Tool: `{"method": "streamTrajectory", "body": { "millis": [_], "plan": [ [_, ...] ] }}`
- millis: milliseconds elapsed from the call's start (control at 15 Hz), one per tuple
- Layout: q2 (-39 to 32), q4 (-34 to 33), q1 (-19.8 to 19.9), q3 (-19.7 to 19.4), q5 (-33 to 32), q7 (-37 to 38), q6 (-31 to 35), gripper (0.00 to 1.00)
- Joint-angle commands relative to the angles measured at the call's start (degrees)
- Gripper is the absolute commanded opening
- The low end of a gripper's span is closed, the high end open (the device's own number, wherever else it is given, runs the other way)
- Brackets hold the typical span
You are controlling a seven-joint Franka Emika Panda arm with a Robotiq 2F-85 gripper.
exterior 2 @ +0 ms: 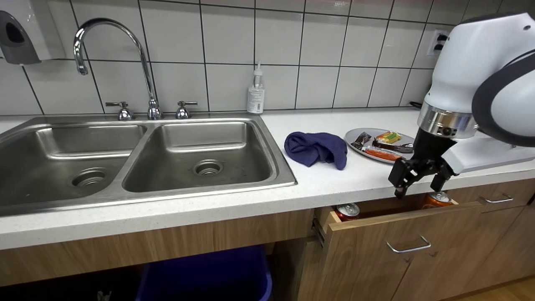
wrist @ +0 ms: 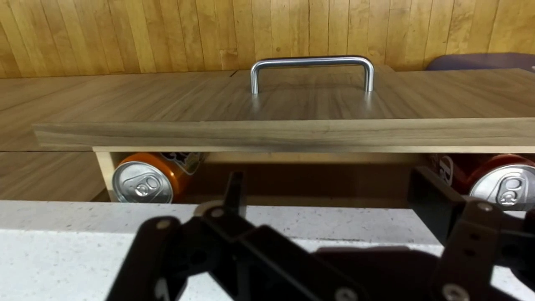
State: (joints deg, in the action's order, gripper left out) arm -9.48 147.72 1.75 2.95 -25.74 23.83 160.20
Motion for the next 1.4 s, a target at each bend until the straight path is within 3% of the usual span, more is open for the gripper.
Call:
{"method": "streamTrajectory", "body": {
  "millis": [0, 333, 400, 733, 1333],
  "plan": [
    [-3.54, -2.93, -1.34, -0.89, -2.34, 3.74, -0.17, 1.0],
    [-6.76, -5.0, -2.33, -1.35, -2.57, 4.98, -0.15, 1.0],
    [-7.18, -5.23, -6.34, -4.95, 0.01, 3.25, 0.22, 1.0],
    [-10.64, -7.43, -11.53, -9.57, 0.51, 3.82, 1.3, 1.0],
    [-16.92, -10.41, -15.82, -13.08, 6.97, 2.2, 5.2, 1.0]
  ]
}}
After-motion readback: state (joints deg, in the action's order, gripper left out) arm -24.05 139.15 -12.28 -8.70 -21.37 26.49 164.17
